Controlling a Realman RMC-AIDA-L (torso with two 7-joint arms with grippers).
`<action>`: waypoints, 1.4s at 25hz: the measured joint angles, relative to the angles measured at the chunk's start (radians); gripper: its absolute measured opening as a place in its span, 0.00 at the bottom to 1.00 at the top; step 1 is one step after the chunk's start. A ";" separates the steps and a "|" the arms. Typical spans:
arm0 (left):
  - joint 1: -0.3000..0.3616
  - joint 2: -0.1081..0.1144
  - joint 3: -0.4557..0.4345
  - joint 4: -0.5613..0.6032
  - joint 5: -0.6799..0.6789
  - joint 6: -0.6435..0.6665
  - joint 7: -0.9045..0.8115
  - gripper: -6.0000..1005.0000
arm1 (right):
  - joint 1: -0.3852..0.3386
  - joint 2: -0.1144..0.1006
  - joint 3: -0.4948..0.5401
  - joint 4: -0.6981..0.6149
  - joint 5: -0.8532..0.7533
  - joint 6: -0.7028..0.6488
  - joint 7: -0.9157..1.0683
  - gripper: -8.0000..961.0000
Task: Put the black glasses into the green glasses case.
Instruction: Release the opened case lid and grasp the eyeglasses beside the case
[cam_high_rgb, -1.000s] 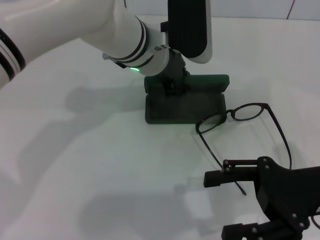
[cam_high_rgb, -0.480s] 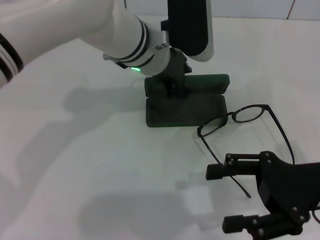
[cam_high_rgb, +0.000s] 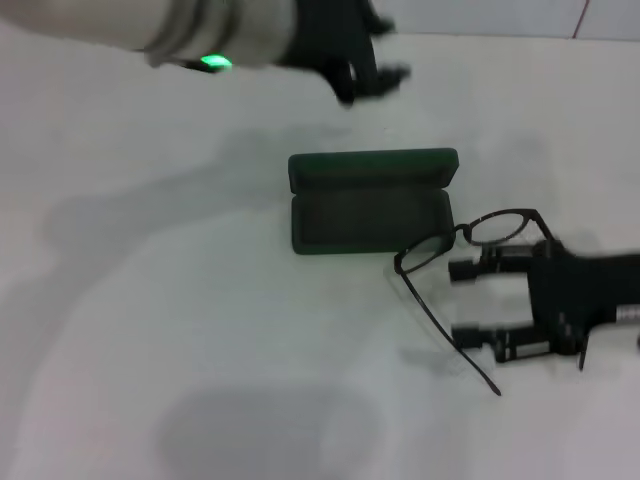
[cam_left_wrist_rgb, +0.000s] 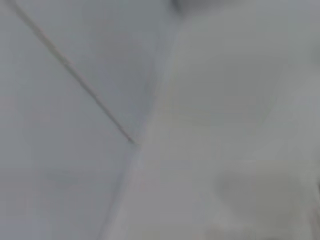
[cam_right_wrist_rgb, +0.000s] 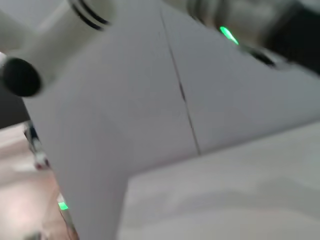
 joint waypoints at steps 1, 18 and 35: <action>0.040 0.000 -0.029 0.048 -0.057 -0.017 -0.017 0.45 | 0.012 -0.008 0.000 -0.018 -0.011 0.014 0.014 0.72; 0.502 0.004 -0.237 -0.123 -0.988 0.089 0.491 0.27 | 0.385 0.021 0.079 -0.394 -0.854 0.011 0.591 0.69; 0.487 0.008 -0.377 -0.470 -1.139 0.346 0.673 0.20 | 0.558 0.113 -0.041 -0.293 -1.086 0.112 0.605 0.66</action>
